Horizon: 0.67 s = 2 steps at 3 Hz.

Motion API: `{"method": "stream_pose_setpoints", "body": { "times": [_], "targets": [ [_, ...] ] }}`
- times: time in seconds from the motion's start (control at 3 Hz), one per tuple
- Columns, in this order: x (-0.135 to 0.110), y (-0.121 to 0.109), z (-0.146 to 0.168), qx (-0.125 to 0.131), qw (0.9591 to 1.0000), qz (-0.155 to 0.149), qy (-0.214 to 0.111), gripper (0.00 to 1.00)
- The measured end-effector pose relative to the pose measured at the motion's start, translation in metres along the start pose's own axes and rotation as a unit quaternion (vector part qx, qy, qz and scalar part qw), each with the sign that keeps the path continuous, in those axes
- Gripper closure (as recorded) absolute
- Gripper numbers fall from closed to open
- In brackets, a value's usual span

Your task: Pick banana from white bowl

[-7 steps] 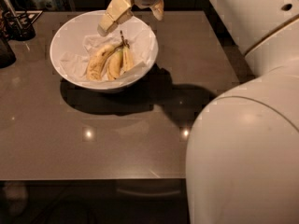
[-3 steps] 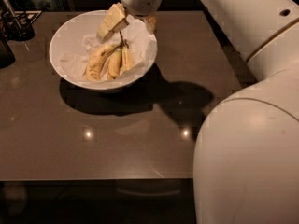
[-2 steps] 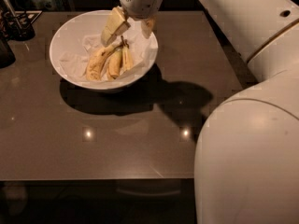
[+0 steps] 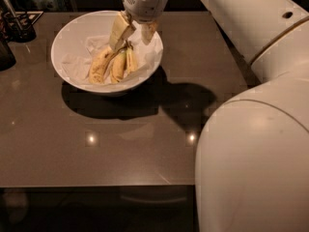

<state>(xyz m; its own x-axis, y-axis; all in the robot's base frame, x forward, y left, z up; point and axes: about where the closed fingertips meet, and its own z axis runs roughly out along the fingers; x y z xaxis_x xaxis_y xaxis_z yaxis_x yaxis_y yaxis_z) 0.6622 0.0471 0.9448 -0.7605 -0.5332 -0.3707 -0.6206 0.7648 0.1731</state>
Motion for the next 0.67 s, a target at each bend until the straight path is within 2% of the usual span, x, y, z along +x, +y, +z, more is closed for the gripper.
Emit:
{"method": "stream_pose_setpoints", "body": {
  "times": [0.67],
  "targets": [
    [-0.001,-0.025,0.018,0.002,0.9995,0.027,0.017,0.45]
  ]
}}
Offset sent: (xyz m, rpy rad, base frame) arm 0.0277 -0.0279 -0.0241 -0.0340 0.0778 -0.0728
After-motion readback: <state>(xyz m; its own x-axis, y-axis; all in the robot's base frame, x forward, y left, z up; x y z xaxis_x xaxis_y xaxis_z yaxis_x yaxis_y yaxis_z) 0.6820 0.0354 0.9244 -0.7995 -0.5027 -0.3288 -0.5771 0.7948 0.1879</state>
